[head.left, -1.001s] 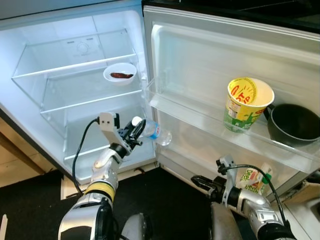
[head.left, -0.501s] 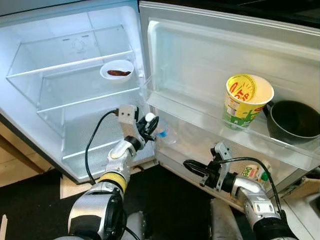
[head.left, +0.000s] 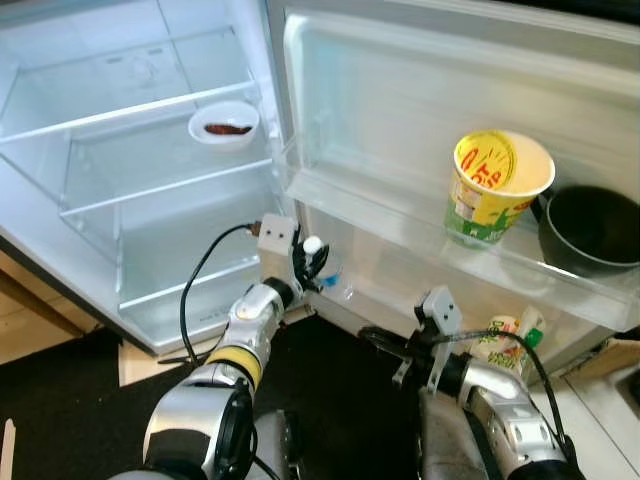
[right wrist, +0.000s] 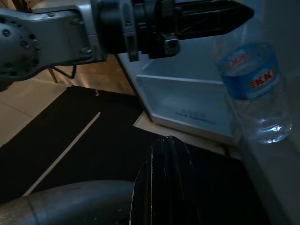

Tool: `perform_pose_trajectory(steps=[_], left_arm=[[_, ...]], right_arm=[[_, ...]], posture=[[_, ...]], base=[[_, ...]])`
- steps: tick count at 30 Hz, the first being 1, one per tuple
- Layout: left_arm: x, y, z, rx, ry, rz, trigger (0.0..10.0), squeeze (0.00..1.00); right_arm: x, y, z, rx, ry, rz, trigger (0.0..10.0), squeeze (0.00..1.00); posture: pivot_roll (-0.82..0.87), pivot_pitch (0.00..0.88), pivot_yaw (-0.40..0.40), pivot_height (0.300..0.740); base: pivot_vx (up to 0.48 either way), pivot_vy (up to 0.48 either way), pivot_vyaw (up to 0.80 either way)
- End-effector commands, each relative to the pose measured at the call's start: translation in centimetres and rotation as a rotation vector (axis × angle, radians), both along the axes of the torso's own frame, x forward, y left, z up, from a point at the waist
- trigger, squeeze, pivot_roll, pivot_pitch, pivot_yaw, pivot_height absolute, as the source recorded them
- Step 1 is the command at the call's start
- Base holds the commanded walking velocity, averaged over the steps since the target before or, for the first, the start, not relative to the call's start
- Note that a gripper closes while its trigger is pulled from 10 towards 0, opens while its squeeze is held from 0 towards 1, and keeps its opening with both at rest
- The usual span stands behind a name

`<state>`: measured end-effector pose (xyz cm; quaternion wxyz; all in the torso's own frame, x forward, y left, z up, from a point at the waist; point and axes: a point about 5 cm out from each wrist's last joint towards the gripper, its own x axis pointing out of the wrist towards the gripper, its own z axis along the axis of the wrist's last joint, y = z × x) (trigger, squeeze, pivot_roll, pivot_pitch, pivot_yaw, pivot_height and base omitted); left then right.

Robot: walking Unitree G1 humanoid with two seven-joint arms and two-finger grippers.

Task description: Restocking fridge

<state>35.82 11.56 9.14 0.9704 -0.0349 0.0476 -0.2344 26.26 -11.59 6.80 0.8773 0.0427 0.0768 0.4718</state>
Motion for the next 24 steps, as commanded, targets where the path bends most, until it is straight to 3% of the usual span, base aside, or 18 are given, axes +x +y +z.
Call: perform_pose_trajectory(steps=[1, 14, 24], left_arm=[[-0.3, 0.2, -0.5, 0.038, 0.0, 0.004, 10.0, 0.0], [0.4, 1.1, 0.0, 0.12, -0.001, 0.101, 10.0, 0.0], [0.5, 1.7, -0.2, 0.124, 0.019, 0.164, 10.0, 0.0]], right_arm=[[-0.3, 0.3, 0.2, 0.017, 0.001, 0.003, 10.0, 0.0], [-2.7, 0.1, 1.1, 0.022, 0.009, -0.027, 10.0, 0.0], [-3.5, -0.4, 1.8, 0.03, 0.01, -0.045, 10.0, 0.0]], posture=[[-0.19, 0.247, 0.067, 0.581], [-0.25, 0.326, 0.071, 0.581], [-0.3, 0.345, 0.054, 0.581]], base=[[0.0, 0.0, 0.0], [0.0, 0.0, 0.0], [0.0, 0.0, 0.0]])
